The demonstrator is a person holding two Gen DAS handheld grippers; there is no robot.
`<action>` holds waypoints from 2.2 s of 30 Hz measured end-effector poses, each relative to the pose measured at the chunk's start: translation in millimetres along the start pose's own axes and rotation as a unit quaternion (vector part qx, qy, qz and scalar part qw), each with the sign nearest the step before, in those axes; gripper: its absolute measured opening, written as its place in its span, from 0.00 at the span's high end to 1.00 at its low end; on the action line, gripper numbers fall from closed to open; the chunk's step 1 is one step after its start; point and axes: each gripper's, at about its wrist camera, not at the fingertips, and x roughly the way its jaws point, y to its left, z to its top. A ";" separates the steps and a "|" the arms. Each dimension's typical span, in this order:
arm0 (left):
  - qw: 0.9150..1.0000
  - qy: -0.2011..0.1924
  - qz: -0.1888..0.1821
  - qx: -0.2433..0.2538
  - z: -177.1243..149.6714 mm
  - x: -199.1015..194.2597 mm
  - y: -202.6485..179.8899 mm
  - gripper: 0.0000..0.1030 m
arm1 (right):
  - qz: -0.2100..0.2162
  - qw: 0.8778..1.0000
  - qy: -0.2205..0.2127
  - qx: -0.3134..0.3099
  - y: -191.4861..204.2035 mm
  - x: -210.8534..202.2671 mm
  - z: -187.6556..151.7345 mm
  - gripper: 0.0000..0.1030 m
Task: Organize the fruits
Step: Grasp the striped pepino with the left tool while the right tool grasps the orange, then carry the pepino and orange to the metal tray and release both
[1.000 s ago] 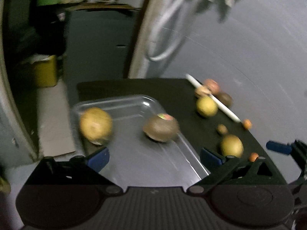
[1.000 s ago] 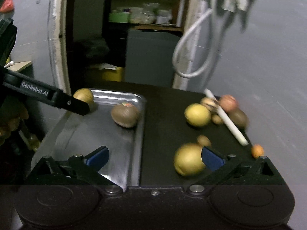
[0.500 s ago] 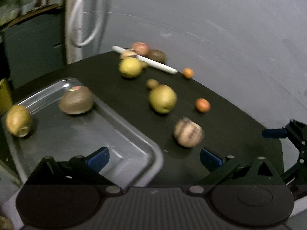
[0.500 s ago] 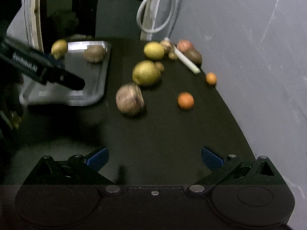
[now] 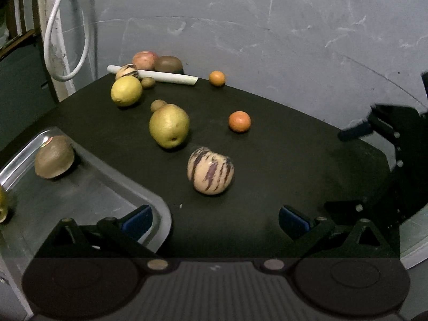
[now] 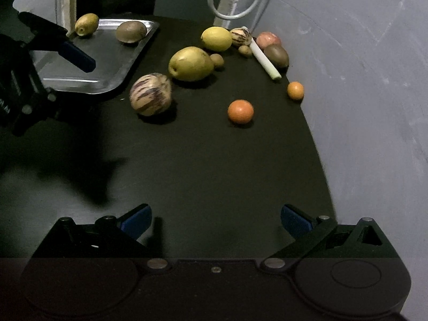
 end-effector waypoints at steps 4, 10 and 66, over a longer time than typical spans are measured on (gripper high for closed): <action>1.000 0.005 0.017 0.004 8.0 9.5 -8.6 0.01 | 0.004 0.999 -0.006 -0.034 -18.2 12.8 7.5 0.01; 0.999 0.012 0.044 0.002 19.9 24.9 -16.0 0.01 | 0.023 0.998 -0.021 -0.046 -44.7 32.0 18.5 0.01; 0.986 -0.010 0.054 -0.159 32.1 43.3 3.3 0.48 | 0.141 0.983 -0.106 0.054 -87.9 78.3 56.2 0.67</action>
